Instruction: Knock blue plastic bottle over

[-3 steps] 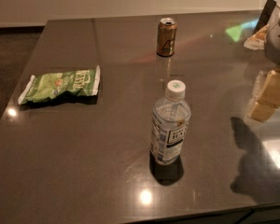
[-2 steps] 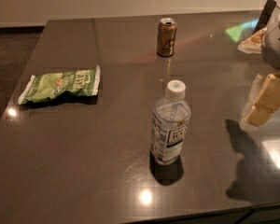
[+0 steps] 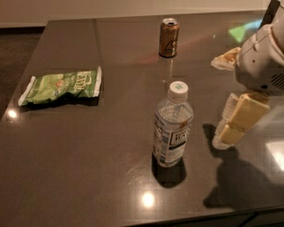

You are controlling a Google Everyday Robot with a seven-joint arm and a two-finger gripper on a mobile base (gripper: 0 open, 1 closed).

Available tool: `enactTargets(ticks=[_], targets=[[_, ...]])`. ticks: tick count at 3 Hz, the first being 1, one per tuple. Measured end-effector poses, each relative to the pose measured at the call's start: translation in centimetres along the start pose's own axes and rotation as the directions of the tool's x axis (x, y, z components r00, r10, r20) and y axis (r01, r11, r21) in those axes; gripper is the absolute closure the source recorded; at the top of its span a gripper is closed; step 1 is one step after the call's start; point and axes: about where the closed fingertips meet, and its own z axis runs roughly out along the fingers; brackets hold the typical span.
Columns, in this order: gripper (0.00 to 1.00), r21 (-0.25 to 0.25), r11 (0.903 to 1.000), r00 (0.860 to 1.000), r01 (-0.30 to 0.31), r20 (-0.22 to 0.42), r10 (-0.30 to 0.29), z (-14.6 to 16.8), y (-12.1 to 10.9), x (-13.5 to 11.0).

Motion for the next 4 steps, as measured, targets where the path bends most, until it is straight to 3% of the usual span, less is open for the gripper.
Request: enactTargets(ticks=[2,4], targets=[[0.00,-0.051,0.9985,0.988,-0.019,0.154,0.027,2.7,1.8,-3.2],[0.00,-0.123,0.9918,0.951,-0.033,0.301,0.069,4.2,3.2,-5.6]])
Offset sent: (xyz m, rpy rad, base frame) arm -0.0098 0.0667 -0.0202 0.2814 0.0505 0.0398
